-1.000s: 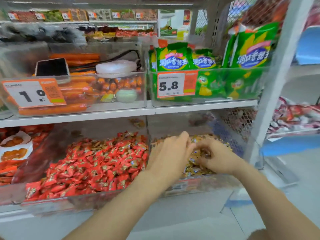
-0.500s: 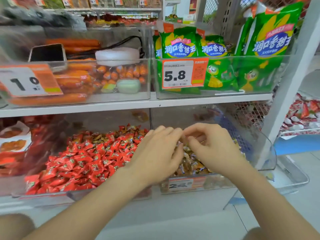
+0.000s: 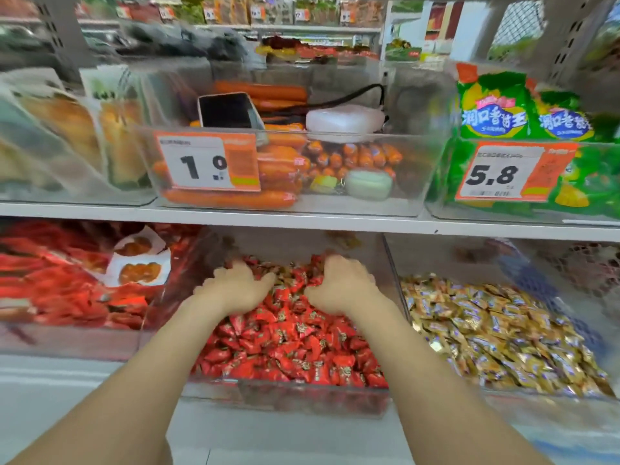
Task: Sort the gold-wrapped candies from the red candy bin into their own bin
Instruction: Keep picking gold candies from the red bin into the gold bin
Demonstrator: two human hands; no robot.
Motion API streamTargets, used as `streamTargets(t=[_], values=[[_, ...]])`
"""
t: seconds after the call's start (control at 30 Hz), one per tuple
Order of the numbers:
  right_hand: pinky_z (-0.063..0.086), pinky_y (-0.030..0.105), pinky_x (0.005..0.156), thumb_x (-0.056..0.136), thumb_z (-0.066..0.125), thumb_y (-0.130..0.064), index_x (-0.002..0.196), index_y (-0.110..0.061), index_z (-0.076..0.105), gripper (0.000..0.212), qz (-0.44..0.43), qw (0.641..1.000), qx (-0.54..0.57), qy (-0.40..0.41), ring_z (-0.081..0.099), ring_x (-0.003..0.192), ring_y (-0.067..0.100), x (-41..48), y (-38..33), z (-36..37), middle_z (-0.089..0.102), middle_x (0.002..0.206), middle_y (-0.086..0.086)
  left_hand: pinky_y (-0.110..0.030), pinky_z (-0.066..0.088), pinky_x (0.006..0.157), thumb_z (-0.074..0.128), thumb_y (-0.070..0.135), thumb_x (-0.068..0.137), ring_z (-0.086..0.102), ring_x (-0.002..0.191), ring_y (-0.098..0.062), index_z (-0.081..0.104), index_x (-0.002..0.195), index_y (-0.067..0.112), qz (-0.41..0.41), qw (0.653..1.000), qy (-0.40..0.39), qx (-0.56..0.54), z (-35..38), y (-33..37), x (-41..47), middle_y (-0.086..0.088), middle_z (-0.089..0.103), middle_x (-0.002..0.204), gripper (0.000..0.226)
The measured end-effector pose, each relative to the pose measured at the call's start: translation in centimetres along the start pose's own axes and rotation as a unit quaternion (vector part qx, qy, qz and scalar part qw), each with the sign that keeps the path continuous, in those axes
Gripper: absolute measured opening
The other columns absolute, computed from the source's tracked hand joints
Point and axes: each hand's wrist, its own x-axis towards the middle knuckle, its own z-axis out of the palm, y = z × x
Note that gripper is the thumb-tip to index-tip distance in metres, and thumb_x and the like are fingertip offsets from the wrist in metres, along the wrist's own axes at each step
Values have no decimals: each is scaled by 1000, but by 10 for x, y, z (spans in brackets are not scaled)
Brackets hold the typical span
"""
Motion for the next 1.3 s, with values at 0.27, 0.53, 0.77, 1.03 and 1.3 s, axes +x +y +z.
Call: streamTargets(t=[0.27, 0.53, 0.77, 1.03, 1.3], values=[[53, 27, 78, 69, 80, -35, 154, -31, 41, 94, -23, 991, 78, -103, 60, 111, 17, 55, -16, 9, 58, 131, -2, -43, 48, 107, 28, 90, 80, 58, 131, -36, 51, 149, 23, 62, 994, 37, -87, 5, 8, 37, -11, 57, 150, 99], [56, 53, 103, 49, 80, -22, 131, -17, 60, 85, 77, 943, 233, -225, 66, 116, 32, 61, -21, 10, 65, 129, 10, -37, 43, 102, 35, 81, 95, 55, 132, -31, 52, 150, 19, 50, 980, -28, -192, 3, 22, 38, -10, 54, 152, 85], [60, 55, 94, 47, 79, -14, 124, -32, 62, 81, 44, 935, 322, -143, 69, 108, 30, 47, -22, 15, 69, 119, 4, -36, 37, 96, 43, 80, 95, 54, 130, -28, 53, 150, 29, 69, 947, -60, -309, -6, 24, 19, -4, 54, 152, 75], [61, 31, 71, 67, 85, -1, 105, -14, 69, 43, -85, 950, 297, -31, 69, 76, 10, 6, -20, -10, 72, 90, 0, -27, 32, 105, 49, 65, 101, 48, 139, -15, 48, 151, 40, 201, 909, 41, -363, -17, 21, -11, 13, 52, 152, 56], [49, 30, 103, 72, 78, -23, 152, -38, 37, 91, -223, 967, 123, -12, 57, 122, 10, -36, 16, -3, 53, 139, -6, -42, 49, 94, 46, 66, 98, 61, 103, -19, 51, 120, 33, 318, 943, 2, -96, -13, -19, -53, 5, 61, 104, 40]])
